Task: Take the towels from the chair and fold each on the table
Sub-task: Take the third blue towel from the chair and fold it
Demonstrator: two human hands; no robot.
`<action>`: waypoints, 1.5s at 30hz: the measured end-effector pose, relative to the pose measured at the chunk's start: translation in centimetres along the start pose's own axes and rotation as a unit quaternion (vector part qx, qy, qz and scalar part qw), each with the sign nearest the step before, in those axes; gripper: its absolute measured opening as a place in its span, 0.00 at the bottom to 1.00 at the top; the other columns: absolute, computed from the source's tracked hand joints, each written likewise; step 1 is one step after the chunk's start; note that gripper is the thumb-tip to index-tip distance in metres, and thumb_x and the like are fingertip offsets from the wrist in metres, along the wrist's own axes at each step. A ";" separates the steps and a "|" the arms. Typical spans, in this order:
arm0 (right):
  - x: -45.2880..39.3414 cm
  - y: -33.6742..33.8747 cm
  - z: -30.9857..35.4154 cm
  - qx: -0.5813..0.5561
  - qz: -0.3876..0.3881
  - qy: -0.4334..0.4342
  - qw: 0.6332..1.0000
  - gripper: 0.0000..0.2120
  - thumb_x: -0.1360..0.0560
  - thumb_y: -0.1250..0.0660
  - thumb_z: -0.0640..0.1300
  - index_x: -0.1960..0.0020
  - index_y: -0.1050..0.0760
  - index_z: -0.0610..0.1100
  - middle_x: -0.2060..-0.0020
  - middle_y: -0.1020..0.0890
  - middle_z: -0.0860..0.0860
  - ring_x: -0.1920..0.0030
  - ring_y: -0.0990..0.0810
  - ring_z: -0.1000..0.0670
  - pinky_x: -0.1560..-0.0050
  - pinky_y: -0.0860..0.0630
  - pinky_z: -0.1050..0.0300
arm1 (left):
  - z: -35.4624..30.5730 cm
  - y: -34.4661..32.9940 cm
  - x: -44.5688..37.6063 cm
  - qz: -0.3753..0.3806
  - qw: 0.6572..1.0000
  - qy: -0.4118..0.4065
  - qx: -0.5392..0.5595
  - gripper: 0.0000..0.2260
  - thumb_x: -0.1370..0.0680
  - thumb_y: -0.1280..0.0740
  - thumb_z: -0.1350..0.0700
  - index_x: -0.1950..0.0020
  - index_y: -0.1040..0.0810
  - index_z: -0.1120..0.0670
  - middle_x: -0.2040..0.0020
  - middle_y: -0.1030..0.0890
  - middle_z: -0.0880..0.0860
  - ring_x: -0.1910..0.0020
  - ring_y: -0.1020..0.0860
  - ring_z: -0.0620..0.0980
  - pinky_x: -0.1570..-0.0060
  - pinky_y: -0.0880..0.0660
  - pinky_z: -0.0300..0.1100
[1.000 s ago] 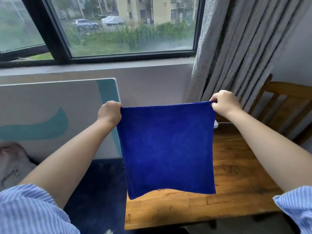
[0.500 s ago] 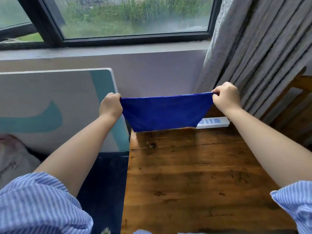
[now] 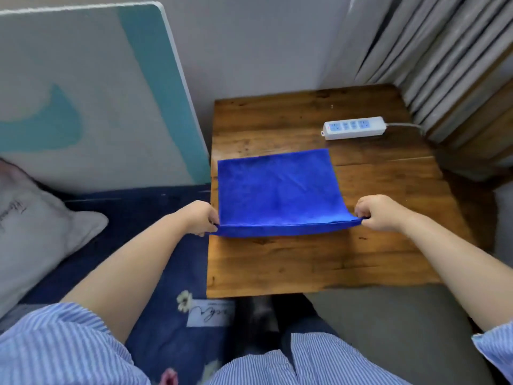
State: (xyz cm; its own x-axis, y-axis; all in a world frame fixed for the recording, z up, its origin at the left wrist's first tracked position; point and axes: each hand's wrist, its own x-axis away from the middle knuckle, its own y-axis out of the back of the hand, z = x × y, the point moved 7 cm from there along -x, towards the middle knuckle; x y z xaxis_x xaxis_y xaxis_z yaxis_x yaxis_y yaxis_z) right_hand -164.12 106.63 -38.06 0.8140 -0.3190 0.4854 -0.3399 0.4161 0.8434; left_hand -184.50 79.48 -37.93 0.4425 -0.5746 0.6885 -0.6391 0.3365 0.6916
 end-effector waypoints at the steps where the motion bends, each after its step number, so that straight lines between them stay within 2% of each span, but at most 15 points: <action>1: 0.4 -1.6 -0.2 -0.001 0.041 -0.013 0.999 0.15 0.32 0.34 0.35 0.71 0.33 0.49 0.58 0.20 0.46 0.56 0.23 0.46 0.59 0.32 0.61 | 0.0 -1.3 0.1 0.023 1.000 -0.004 -0.011 0.10 0.23 0.35 0.61 0.44 0.20 0.60 0.52 0.21 0.53 0.57 0.21 0.50 0.58 0.30 0.31; 2: 0.9 -3.1 -0.3 -0.012 0.080 -0.029 0.996 0.16 0.32 0.35 0.35 0.73 0.35 0.50 0.61 0.21 0.48 0.61 0.25 0.49 0.62 0.32 0.60 | 0.1 -2.7 0.2 0.051 0.999 -0.005 -0.020 0.10 0.24 0.34 0.60 0.44 0.20 0.60 0.51 0.21 0.52 0.53 0.23 0.49 0.56 0.31 0.32; 4: 1.8 -5.4 -0.7 -0.060 0.158 -0.068 0.983 0.14 0.34 0.36 0.37 0.74 0.35 0.48 0.72 0.27 0.53 0.69 0.32 0.52 0.67 0.37 0.59 | 0.5 -5.2 0.4 0.117 0.993 0.007 -0.007 0.10 0.24 0.34 0.59 0.44 0.20 0.59 0.54 0.24 0.50 0.55 0.26 0.47 0.61 0.31 0.33; 6: 2.5 -6.5 -0.5 -0.110 0.208 -0.083 0.968 0.10 0.40 0.38 0.40 0.76 0.39 0.46 0.79 0.36 0.55 0.70 0.39 0.50 0.68 0.43 0.55 | 1.0 -6.7 0.7 0.166 0.986 0.023 0.018 0.08 0.23 0.35 0.60 0.45 0.21 0.59 0.56 0.26 0.49 0.58 0.29 0.46 0.66 0.32 0.32; 8: 2.5 -6.9 -0.1 -0.164 0.215 -0.088 0.959 0.09 0.43 0.41 0.41 0.76 0.41 0.46 0.77 0.39 0.54 0.69 0.43 0.50 0.66 0.47 0.55 | 1.6 -7.6 0.5 0.182 0.982 0.032 0.032 0.03 0.23 0.36 0.62 0.50 0.24 0.56 0.57 0.27 0.49 0.56 0.29 0.46 0.64 0.31 0.32; 12: 0.5 -5.3 -1.0 -0.242 0.088 -0.128 0.958 0.13 0.31 0.41 0.32 0.72 0.36 0.42 0.73 0.35 0.48 0.68 0.38 0.49 0.68 0.42 0.57 | 2.8 -6.5 -1.0 0.122 0.979 0.066 0.151 0.09 0.22 0.39 0.63 0.61 0.28 0.53 0.59 0.27 0.50 0.56 0.29 0.46 0.52 0.30 0.40; 16: -1.9 -2.7 -2.6 -0.354 -0.065 -0.150 0.921 0.09 0.27 0.38 0.32 0.64 0.29 0.40 0.63 0.26 0.43 0.60 0.30 0.47 0.60 0.32 0.56 | 3.7 -4.3 -2.8 0.045 0.920 0.100 0.375 0.10 0.20 0.41 0.64 0.60 0.28 0.54 0.58 0.25 0.50 0.54 0.26 0.47 0.45 0.29 0.45; 21: -5.3 -1.5 -3.9 -0.508 -0.135 -0.154 0.836 0.13 0.24 0.38 0.34 0.64 0.29 0.47 0.65 0.25 0.49 0.60 0.26 0.49 0.61 0.26 0.59 | 4.2 -1.8 -5.5 -0.038 0.841 0.107 0.530 0.10 0.19 0.43 0.63 0.59 0.28 0.55 0.57 0.23 0.51 0.57 0.24 0.45 0.44 0.28 0.44; 23: -7.0 -1.4 -4.5 -0.508 -0.160 -0.174 0.828 0.11 0.23 0.38 0.36 0.63 0.27 0.47 0.65 0.25 0.52 0.57 0.26 0.48 0.58 0.28 0.55 | 4.3 -0.9 -7.3 -0.079 0.824 0.113 0.550 0.10 0.19 0.43 0.63 0.58 0.28 0.54 0.58 0.23 0.50 0.59 0.24 0.44 0.50 0.27 0.41; 26: -9.4 -0.7 -4.8 -0.473 -0.202 -0.196 0.835 0.06 0.22 0.40 0.39 0.57 0.27 0.41 0.67 0.26 0.52 0.57 0.28 0.48 0.63 0.33 0.60 | 4.7 0.2 -9.8 -0.137 0.805 0.133 0.561 0.11 0.19 0.42 0.62 0.59 0.28 0.52 0.58 0.24 0.50 0.59 0.25 0.45 0.57 0.27 0.36; 32: -14.1 -0.1 -5.3 -0.423 -0.207 -0.219 0.854 0.07 0.22 0.41 0.39 0.55 0.26 0.38 0.60 0.26 0.44 0.58 0.30 0.48 0.59 0.35 0.59 | 6.0 0.8 -13.9 -0.195 0.820 0.208 0.496 0.09 0.20 0.41 0.59 0.58 0.25 0.55 0.54 0.24 0.56 0.58 0.28 0.50 0.63 0.32 0.41; 35: -15.8 -0.9 -5.5 -0.376 -0.181 -0.244 0.875 0.10 0.22 0.41 0.40 0.52 0.24 0.34 0.60 0.25 0.44 0.57 0.29 0.48 0.58 0.36 0.60 | 6.0 0.7 -15.2 -0.206 0.839 0.256 0.434 0.10 0.20 0.41 0.59 0.45 0.23 0.61 0.48 0.22 0.60 0.53 0.27 0.54 0.56 0.31 0.43; 38: -16.6 -1.6 -5.9 -0.341 -0.174 -0.275 0.882 0.11 0.22 0.41 0.41 0.56 0.26 0.36 0.62 0.26 0.43 0.59 0.30 0.47 0.66 0.39 0.57 | 5.7 1.1 -16.2 -0.222 0.853 0.274 0.386 0.11 0.21 0.41 0.60 0.44 0.23 0.64 0.43 0.22 0.63 0.44 0.24 0.61 0.51 0.29 0.47; 43: -17.2 -2.2 -6.3 -0.320 -0.182 -0.289 0.884 0.10 0.22 0.42 0.42 0.58 0.29 0.37 0.63 0.27 0.43 0.60 0.30 0.45 0.60 0.37 0.57 | 5.3 1.1 -17.0 -0.213 0.883 0.267 0.323 0.12 0.20 0.42 0.59 0.40 0.25 0.63 0.40 0.23 0.62 0.40 0.27 0.61 0.44 0.31 0.46; 45: -17.3 -2.2 -6.2 -0.307 -0.184 -0.291 0.887 0.11 0.21 0.42 0.42 0.53 0.26 0.36 0.61 0.26 0.43 0.59 0.29 0.44 0.59 0.37 0.58 | 5.2 0.9 -17.2 -0.206 0.891 0.268 0.302 0.13 0.20 0.43 0.59 0.39 0.26 0.63 0.39 0.23 0.62 0.39 0.27 0.61 0.44 0.31 0.46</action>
State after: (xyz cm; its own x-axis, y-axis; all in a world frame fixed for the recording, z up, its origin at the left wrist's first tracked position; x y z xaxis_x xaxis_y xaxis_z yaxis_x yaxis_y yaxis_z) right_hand -174.56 116.47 -49.76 0.3744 -0.8410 0.3906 0.3641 0.5207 0.7722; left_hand -195.96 85.73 -50.29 0.8517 -0.0628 0.5202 -0.5029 -0.3768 0.7779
